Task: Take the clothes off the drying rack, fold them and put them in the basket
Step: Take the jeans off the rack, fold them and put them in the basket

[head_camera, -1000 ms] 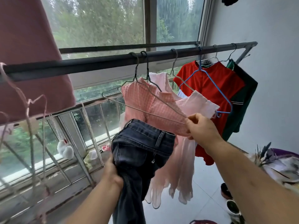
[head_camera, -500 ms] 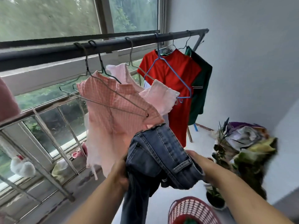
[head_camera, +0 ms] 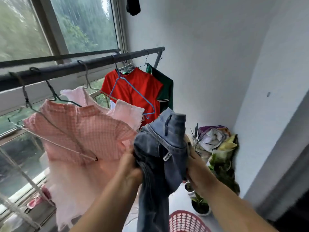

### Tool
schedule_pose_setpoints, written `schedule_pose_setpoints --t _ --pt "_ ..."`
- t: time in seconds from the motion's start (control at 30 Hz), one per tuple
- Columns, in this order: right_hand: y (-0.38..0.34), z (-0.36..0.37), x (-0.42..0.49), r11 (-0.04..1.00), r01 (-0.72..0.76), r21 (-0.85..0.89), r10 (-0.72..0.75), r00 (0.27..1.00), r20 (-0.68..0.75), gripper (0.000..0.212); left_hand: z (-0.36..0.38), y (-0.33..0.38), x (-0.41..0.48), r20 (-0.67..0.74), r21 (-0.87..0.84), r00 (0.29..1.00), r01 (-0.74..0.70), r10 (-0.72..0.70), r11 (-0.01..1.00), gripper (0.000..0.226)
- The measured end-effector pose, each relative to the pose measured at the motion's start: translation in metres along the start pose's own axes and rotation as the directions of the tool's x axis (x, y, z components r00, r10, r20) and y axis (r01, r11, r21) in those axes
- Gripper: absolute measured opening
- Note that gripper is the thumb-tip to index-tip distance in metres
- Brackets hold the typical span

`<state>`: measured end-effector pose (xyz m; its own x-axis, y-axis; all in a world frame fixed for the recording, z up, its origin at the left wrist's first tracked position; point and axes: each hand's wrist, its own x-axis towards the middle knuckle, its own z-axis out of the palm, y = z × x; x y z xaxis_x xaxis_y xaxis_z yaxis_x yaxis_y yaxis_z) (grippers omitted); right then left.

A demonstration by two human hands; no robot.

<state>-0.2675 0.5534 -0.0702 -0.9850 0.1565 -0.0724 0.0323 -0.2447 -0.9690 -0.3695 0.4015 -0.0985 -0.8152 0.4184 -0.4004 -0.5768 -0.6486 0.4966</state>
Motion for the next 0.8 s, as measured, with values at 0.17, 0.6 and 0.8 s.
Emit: schedule_pose_setpoints --t 0.17,0.6,0.8 --pt "-0.009 0.001 0.011 0.991 0.039 0.128 -0.006 0.969 -0.247 0.019 0.032 -0.013 -0.001 -0.057 0.568 0.945 -0.234 0.322 0.789 0.048" --pt "-0.033 0.006 0.009 0.917 0.194 -0.349 -0.311 0.896 -0.318 0.029 0.127 -0.019 -0.084 0.576 0.770 0.765 -0.626 0.287 0.123 0.064" --pt "-0.087 -0.005 0.016 0.936 0.340 -0.087 -0.351 0.896 -0.273 0.013 0.137 0.028 -0.070 0.335 0.559 0.695 -0.691 0.636 0.459 0.018"
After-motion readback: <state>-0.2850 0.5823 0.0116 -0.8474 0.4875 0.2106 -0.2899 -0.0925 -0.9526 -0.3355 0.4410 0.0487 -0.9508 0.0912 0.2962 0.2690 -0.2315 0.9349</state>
